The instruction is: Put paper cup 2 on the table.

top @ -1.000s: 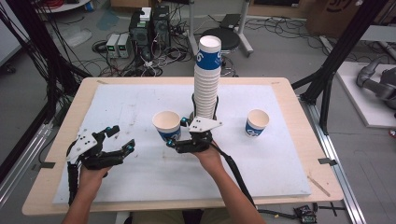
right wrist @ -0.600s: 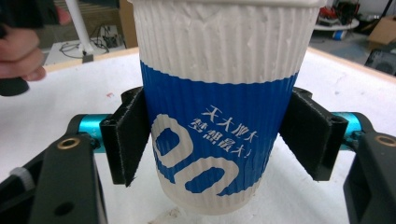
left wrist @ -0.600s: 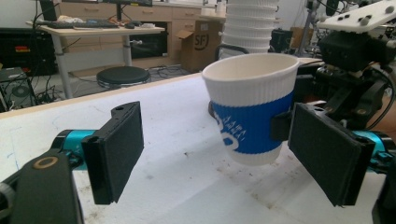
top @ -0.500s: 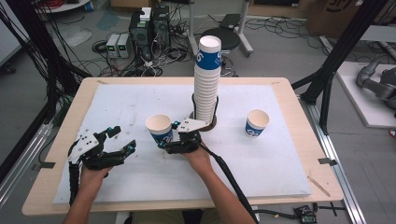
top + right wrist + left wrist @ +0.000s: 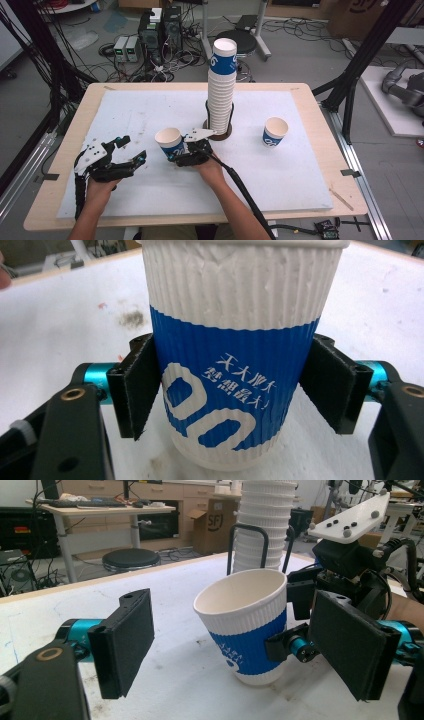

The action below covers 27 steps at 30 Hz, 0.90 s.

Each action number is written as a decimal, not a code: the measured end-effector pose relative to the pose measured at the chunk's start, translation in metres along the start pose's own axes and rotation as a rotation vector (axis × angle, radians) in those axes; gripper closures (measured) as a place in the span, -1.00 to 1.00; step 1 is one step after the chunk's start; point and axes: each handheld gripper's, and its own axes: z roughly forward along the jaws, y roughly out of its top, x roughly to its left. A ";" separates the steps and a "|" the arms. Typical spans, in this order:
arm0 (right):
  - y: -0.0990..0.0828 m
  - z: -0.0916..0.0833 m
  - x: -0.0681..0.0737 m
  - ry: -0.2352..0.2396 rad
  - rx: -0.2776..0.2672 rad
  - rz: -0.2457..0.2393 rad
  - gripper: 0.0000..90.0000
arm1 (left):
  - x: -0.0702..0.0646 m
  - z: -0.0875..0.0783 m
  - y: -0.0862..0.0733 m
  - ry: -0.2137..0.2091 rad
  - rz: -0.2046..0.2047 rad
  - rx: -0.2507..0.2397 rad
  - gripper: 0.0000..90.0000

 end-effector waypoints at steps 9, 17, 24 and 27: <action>0.002 -0.007 0.003 -0.005 0.062 -0.067 -0.38 | 0.001 0.000 0.000 0.002 0.000 0.003 -0.59; -0.003 -0.013 0.000 0.007 0.081 -0.086 -0.40 | 0.001 0.001 -0.001 -0.003 -0.009 0.010 -0.59; -0.006 -0.014 -0.001 -0.012 0.091 -0.076 -0.56 | 0.001 0.002 -0.002 -0.004 -0.008 0.011 -0.58; -0.007 -0.016 -0.003 -0.016 0.094 -0.067 -0.57 | 0.001 0.002 -0.002 -0.004 -0.009 0.013 -0.58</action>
